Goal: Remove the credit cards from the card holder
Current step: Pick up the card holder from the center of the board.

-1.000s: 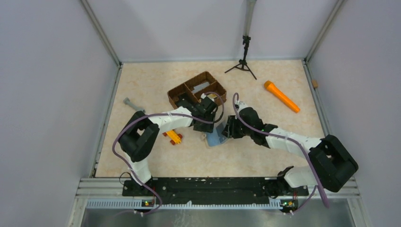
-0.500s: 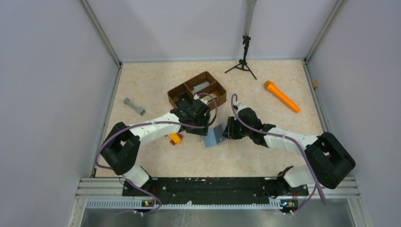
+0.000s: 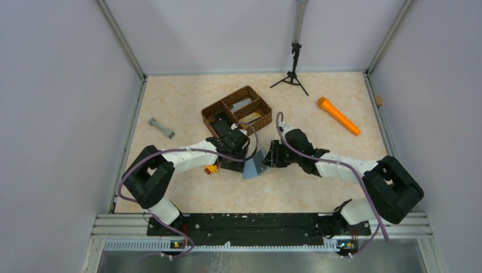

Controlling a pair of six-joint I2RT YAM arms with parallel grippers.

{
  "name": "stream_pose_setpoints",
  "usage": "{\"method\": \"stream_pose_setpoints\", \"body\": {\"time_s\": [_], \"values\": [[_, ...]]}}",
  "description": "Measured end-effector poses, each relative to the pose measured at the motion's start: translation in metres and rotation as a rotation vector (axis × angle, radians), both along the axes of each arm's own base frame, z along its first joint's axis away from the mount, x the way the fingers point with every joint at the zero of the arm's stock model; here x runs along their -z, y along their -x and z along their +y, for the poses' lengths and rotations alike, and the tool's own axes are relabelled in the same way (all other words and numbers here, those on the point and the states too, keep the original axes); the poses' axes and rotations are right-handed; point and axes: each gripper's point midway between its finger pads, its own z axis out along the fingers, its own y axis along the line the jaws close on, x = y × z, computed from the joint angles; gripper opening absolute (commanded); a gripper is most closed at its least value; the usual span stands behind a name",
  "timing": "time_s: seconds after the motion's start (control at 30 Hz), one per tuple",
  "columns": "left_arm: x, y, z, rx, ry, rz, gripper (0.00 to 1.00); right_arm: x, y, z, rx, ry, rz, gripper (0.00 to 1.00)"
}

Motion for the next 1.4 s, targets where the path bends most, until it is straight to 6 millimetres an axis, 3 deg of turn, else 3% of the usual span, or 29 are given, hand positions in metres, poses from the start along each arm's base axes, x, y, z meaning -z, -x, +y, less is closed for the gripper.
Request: {"method": "stream_pose_setpoints", "body": {"time_s": [0.13, 0.3, 0.5, 0.67, 0.83, 1.0, 1.17, 1.4], "values": [[0.002, 0.000, 0.000, 0.002, -0.002, 0.000, 0.49, 0.000, 0.000, 0.007, -0.011, -0.034, 0.015, 0.30], [0.004, 0.001, -0.001, 0.005, 0.004, -0.004, 0.45, 0.006, 0.002, 0.014, -0.024, -0.062, 0.044, 0.36], [0.005, 0.001, -0.004, 0.012, 0.023, -0.004, 0.45, 0.011, 0.005, 0.015, -0.032, -0.063, 0.065, 0.04], [0.002, 0.003, -0.001, 0.008, 0.037, -0.025, 0.44, 0.011, 0.004, 0.009, -0.014, -0.052, 0.066, 0.02], [-0.012, 0.012, 0.013, -0.011, 0.066, -0.073, 0.74, -0.012, 0.011, -0.002, -0.001, -0.109, 0.021, 0.02], [-0.050, 0.020, 0.018, -0.044, 0.238, -0.185, 0.95, -0.044, 0.015, -0.004, 0.001, -0.212, -0.039, 0.02], [-0.088, 0.026, 0.015, -0.074, 0.559, -0.275, 0.99, -0.065, 0.025, -0.003, -0.011, -0.307, -0.059, 0.02], [-0.119, 0.035, 0.011, -0.118, 0.869, -0.288, 0.99, -0.109, 0.034, -0.005, -0.002, -0.450, -0.114, 0.01]]}}
